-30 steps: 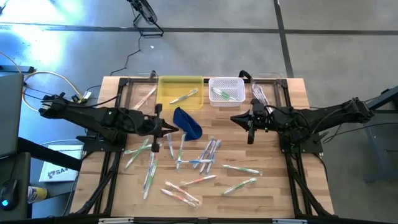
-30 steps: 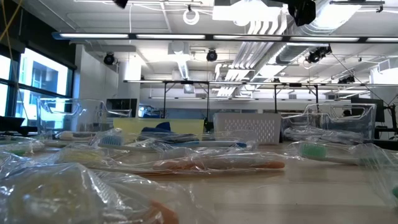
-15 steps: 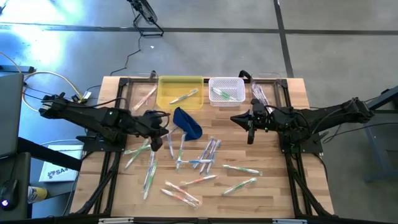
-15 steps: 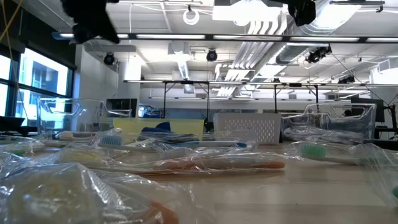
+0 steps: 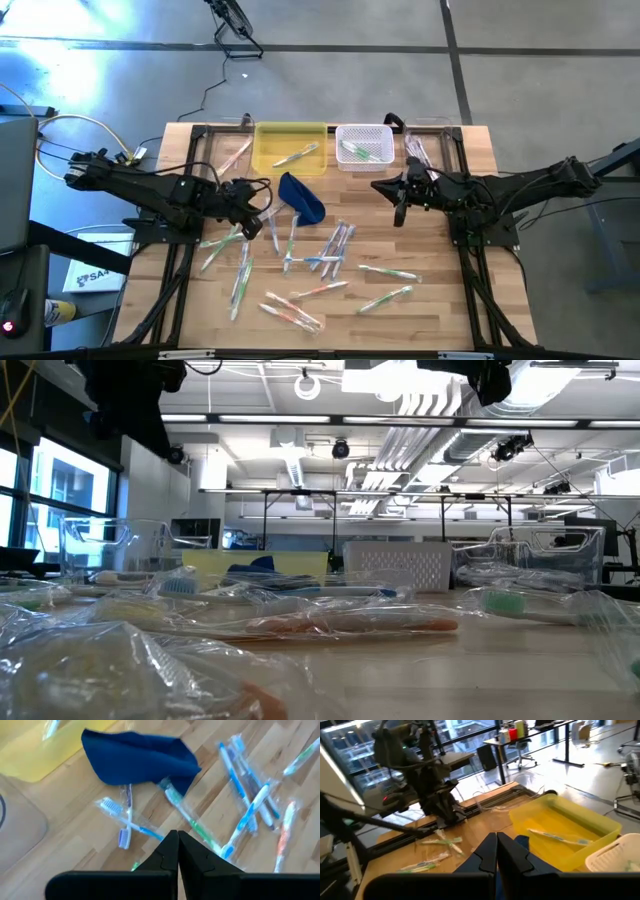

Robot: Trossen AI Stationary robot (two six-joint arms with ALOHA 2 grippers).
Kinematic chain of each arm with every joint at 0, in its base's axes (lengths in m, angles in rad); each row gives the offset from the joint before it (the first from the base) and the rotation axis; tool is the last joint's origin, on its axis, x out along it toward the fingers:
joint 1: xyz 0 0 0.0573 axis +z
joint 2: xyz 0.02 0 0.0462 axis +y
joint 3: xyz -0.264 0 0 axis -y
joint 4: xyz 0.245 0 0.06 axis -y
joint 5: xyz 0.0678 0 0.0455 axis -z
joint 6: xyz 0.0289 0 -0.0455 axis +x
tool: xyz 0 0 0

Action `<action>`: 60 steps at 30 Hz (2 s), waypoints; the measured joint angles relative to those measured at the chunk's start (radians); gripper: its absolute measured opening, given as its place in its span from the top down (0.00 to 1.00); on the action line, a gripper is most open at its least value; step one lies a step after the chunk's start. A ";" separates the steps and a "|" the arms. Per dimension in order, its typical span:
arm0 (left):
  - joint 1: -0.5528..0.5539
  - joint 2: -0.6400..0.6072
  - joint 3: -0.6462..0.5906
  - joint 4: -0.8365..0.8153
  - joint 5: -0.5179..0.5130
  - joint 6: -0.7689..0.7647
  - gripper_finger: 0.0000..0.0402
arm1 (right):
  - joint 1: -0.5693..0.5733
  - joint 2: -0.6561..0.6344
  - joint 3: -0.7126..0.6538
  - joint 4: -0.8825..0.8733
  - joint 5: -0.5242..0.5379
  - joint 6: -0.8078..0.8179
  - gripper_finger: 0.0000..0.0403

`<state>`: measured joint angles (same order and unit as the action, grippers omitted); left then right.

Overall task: Pick & Place Toothbrushes
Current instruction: Put the blue toothbrush into the yellow bin

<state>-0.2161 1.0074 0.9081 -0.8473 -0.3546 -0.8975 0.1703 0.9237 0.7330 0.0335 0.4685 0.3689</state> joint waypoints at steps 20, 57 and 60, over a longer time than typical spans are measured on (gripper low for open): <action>0.000 0.299 0.002 0.155 0.081 -0.258 0.60 | 0.000 0.000 -0.001 -0.088 -0.154 0.000 0.99; 0.001 0.606 0.002 0.227 0.108 -0.476 0.59 | 0.000 0.000 0.000 -0.216 -0.157 0.000 0.99; 0.001 0.606 0.000 0.213 0.108 -0.472 0.59 | 0.000 0.000 0.000 -0.217 -0.155 0.000 0.99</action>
<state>-0.2153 1.6133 0.9077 -0.6341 -0.2465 -1.3694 0.1701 0.9234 0.7326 -0.1831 0.3136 0.3691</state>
